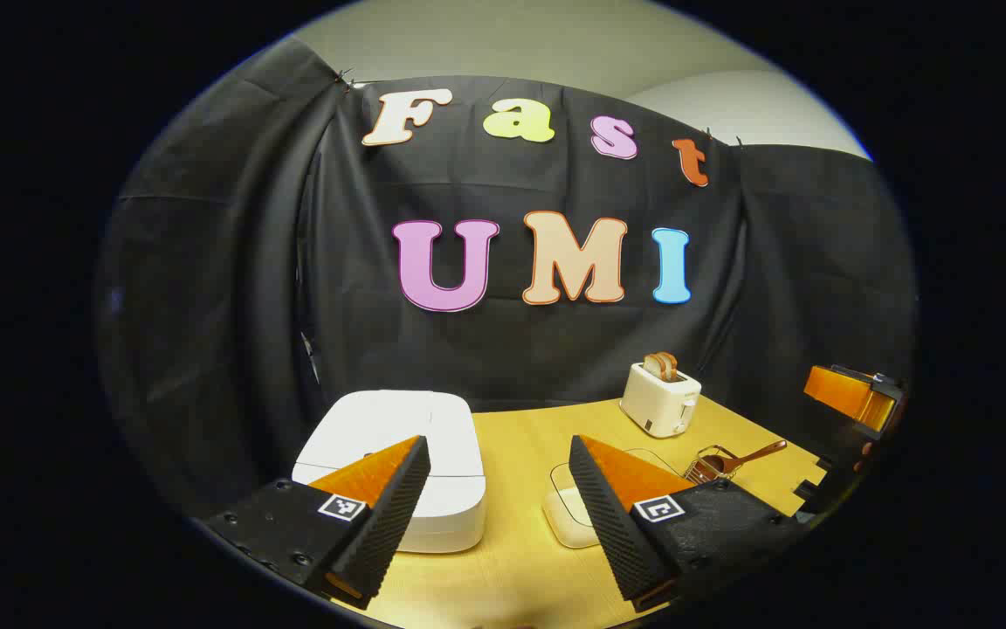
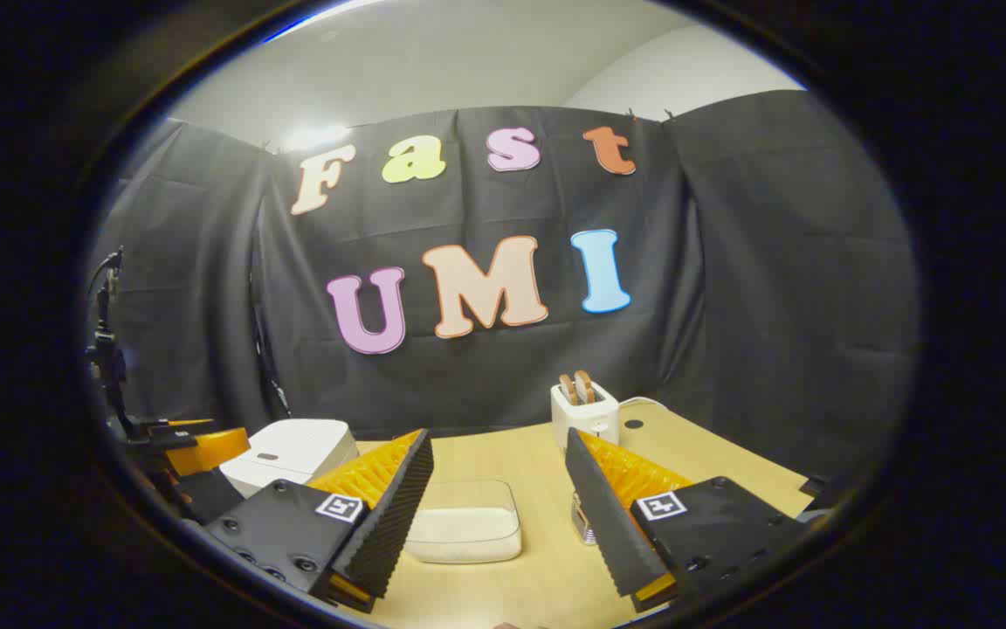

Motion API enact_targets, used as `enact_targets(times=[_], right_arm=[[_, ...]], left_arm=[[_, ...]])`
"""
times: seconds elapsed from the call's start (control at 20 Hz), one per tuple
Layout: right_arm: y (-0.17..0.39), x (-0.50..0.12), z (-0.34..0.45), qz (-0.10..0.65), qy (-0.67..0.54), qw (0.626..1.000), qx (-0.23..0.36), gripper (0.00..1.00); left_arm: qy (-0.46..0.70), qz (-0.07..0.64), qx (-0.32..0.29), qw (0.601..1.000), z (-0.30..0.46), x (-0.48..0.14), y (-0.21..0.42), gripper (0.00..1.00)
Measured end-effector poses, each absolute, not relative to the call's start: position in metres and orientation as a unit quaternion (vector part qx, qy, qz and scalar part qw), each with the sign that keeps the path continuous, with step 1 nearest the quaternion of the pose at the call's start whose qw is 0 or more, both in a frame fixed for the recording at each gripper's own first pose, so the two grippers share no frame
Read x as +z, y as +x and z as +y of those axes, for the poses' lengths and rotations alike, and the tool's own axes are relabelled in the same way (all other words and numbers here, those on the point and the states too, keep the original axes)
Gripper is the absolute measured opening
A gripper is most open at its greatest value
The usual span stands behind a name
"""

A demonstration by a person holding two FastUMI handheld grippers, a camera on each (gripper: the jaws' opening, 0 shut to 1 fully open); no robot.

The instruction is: Close the left gripper, press the button to open the rice cooker; take a wooden spoon from the chopstick holder with the right hand, scoop a spoonful of rice and pour it into the rice cooker, then put the wooden spoon back into the chopstick holder.

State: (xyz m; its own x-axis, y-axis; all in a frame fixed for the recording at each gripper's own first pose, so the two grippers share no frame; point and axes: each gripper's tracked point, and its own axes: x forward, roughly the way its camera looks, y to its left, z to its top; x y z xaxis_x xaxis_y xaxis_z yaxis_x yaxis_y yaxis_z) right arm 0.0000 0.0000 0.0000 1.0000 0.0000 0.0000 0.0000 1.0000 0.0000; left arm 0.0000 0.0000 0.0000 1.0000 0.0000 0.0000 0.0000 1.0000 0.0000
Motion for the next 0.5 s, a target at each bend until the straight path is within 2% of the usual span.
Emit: enact_targets(times=[0.5], right_arm=[[0.018, -0.011, -0.024, 0.013, -0.009, 1.0, 0.017, 0.98]], left_arm=[[-0.017, 0.018, 0.052, 0.998, 0.002, -0.008, 0.001, 0.95]])
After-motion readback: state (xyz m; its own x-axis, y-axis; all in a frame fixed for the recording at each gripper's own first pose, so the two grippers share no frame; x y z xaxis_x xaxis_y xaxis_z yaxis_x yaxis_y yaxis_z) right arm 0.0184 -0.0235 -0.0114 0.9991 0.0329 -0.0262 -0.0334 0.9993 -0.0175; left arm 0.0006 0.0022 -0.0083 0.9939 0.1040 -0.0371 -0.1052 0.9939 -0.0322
